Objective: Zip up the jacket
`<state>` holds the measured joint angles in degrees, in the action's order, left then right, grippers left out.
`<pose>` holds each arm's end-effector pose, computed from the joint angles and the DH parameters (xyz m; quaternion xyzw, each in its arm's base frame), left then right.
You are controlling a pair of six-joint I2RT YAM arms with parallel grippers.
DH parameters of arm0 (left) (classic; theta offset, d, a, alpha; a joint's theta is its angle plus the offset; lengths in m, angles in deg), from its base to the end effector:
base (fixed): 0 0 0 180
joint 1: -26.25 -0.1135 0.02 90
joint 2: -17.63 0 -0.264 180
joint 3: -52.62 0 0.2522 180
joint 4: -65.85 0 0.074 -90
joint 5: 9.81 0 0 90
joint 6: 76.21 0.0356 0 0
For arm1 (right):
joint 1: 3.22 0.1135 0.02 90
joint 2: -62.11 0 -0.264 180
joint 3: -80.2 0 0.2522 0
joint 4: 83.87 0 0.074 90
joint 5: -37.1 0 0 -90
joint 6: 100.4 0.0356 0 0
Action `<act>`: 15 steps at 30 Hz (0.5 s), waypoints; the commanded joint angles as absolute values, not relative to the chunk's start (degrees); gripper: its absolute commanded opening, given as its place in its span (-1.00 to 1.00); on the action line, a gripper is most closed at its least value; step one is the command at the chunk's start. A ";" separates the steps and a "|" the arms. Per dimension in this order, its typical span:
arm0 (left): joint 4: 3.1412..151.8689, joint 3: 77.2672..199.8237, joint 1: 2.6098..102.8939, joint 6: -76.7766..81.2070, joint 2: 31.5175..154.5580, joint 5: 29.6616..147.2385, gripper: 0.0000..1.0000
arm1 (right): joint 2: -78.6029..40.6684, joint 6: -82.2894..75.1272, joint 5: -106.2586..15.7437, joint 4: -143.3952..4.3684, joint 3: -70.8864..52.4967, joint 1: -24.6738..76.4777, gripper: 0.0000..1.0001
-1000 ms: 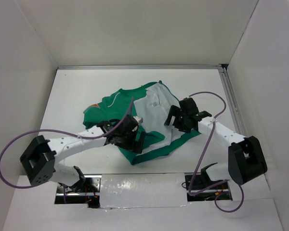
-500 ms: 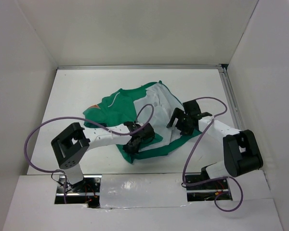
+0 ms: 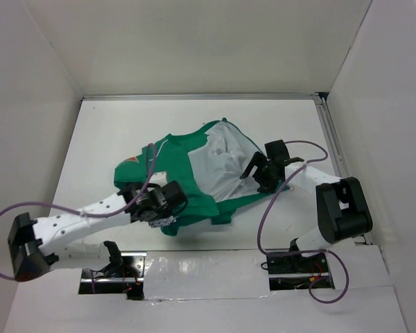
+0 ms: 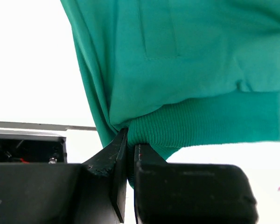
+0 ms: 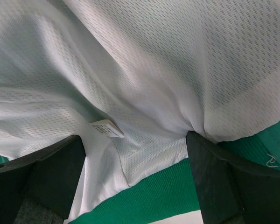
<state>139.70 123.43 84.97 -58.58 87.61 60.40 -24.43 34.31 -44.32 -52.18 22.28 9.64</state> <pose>0.1210 -0.1759 0.2624 -0.1410 0.9644 -0.0620 0.2149 0.2713 0.0674 0.1614 0.2460 0.9322 0.1864 0.1891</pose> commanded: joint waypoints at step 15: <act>141.14 113.48 86.11 -61.99 75.97 70.44 0.99 | -14.26 29.77 -62.57 -41.64 13.79 13.32 0.93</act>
<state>139.09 109.16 85.80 -62.50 73.09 70.74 -14.92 29.77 -57.94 -45.66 15.83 15.78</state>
